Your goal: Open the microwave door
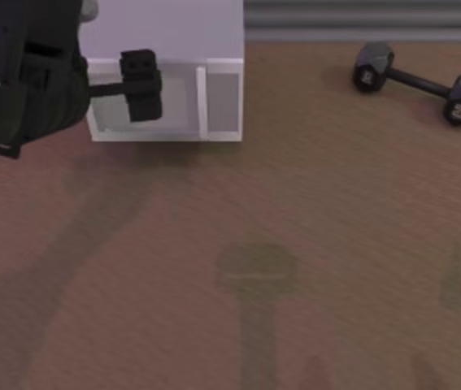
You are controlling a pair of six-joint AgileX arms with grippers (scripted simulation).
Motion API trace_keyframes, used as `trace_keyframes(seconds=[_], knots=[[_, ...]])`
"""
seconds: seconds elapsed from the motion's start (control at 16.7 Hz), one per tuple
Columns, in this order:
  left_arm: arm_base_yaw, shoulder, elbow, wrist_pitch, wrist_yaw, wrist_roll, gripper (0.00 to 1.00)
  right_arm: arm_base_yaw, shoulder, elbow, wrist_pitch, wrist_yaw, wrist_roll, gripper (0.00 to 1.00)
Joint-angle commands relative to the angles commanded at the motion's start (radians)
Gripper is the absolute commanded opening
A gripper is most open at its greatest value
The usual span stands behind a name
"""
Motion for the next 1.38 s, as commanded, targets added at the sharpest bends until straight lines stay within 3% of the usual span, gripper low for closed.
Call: trace_keyframes(seconds=[0.3, 0.54, 0.96, 1.38], knots=[[-0.119, 0.358, 0.278, -0.093, -0.071, -0.102, 1.0, 0.0, 0.0, 0.0, 0.0, 0.0, 0.0, 1.0], [-0.167, 0.493, 0.4, -0.124, -0.099, -0.146, 1.0, 0.0, 0.0, 0.0, 0.0, 0.0, 0.0, 1.0], [-0.166, 0.504, 0.409, -0.121, -0.099, -0.147, 1.0, 0.0, 0.0, 0.0, 0.0, 0.0, 0.0, 1.0], [-0.109, 0.717, 0.488, 0.027, -0.062, -0.095, 1.0, 0.0, 0.0, 0.0, 0.0, 0.0, 0.0, 1.0]])
